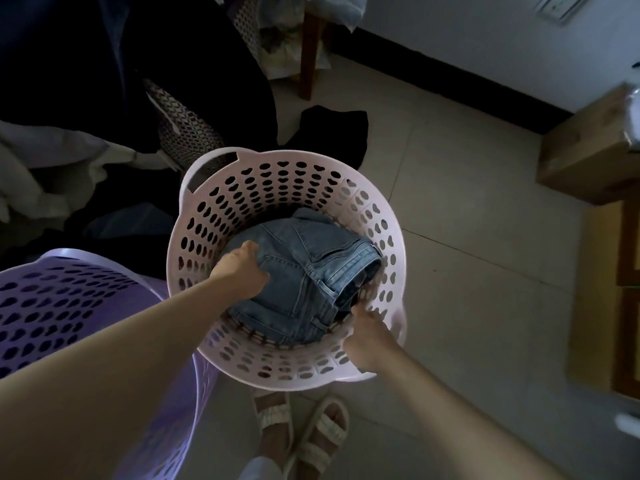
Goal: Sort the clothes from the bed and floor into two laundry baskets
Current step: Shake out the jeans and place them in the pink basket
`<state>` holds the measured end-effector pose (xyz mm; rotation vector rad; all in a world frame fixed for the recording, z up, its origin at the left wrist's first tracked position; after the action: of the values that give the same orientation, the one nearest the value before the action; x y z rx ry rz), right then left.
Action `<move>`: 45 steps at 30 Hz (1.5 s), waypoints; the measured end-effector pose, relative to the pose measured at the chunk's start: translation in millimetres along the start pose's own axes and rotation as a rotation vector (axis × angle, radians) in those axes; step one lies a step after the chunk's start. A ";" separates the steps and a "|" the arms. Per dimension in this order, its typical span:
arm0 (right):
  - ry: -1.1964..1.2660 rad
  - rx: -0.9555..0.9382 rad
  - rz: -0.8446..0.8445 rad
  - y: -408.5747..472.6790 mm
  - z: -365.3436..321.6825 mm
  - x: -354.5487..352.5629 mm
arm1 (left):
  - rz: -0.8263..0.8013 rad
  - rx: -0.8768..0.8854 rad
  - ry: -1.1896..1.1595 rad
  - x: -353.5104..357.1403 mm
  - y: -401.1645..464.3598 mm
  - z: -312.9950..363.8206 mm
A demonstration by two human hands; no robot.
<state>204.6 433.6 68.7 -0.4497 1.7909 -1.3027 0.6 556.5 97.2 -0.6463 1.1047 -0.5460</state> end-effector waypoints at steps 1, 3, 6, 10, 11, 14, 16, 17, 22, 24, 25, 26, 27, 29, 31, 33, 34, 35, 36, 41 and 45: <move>-0.012 0.008 -0.003 -0.9 3.2 3.8 | 0.007 0.006 0.015 0.2 -1.3 -0.5; -0.038 0.037 -0.014 -1.4 10.5 15.4 | 0.022 0.023 0.037 1.1 -1.7 -2.7; -0.059 0.073 -0.004 -1.4 14.5 31.2 | 0.028 0.049 0.059 1.1 2.3 -9.5; -0.054 0.112 0.012 -2.0 9.6 48.8 | 0.006 0.094 0.150 0.6 18.2 -23.7; -0.051 0.138 0.013 -1.1 8.6 52.7 | 0.001 0.112 0.181 -0.3 23.0 -26.1; -0.091 0.254 0.037 0.8 4.9 61.3 | -0.013 0.187 0.318 -6.0 36.8 -35.4; -0.158 0.333 0.091 -1.4 5.5 62.3 | 0.003 0.242 0.429 -12.8 44.1 -43.5; -0.193 0.363 0.127 -2.5 5.8 62.5 | 0.010 0.262 0.485 -17.1 47.3 -47.7; -0.356 0.430 0.245 -2.8 9.1 68.7 | 0.043 0.350 0.734 -37.9 61.8 -63.9; -0.371 0.423 0.272 -0.5 9.9 70.5 | 0.074 0.389 0.860 -44.6 66.3 -62.8; -0.359 0.419 0.281 -0.3 9.9 70.5 | 0.084 0.400 0.936 -46.9 68.7 -61.2; -0.350 0.407 0.279 0.6 9.0 70.6 | 0.091 0.406 1.010 -49.3 70.4 -59.2; -0.355 0.393 0.271 0.9 7.1 70.6 | 0.098 0.402 1.074 -52.5 72.2 -57.6; -0.396 0.376 0.254 -0.2 5.9 68.6 | 0.131 0.390 1.163 -60.0 76.4 -53.3; -0.442 0.354 0.241 0.8 4.7 67.3 | 0.146 0.354 1.239 -68.3 80.5 -52.0; -0.473 0.340 0.227 0.6 5.4 67.5 | 0.113 0.323 1.324 -71.2 83.4 -49.9; -0.482 0.336 0.228 0.2 5.8 67.0 | 0.086 0.320 1.384 -71.6 84.3 -48.6; -0.487 0.336 0.236 -0.9 6.7 64.8 | 0.054 0.326 1.452 -71.5 85.2 -47.1; -0.485 0.337 0.250 -2.2 8.1 61.5 | 0.025 0.338 1.512 -71.9 85.5 -44.8; -0.515 0.302 0.274 -1.8 8.4 48.1 | 0.002 0.396 1.604 -75.6 84.7 -33.0; -0.577 0.287 0.285 1.7 8.0 35.1 | 0.004 0.418 1.631 -74.6 79.4 -27.1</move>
<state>191.3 404.9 51.6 -0.3479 1.1224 -1.0675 -44.5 657.8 79.5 0.3533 2.3696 -1.3302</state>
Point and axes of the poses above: each hand's wrist, its own y-axis towards the middle knuckle, its own x-axis out of the palm, z = x × y, the point moved 10 cm from there along y, towards the middle knuckle, and after that the axes turned 6 degrees about x, right-handed, at the moved point
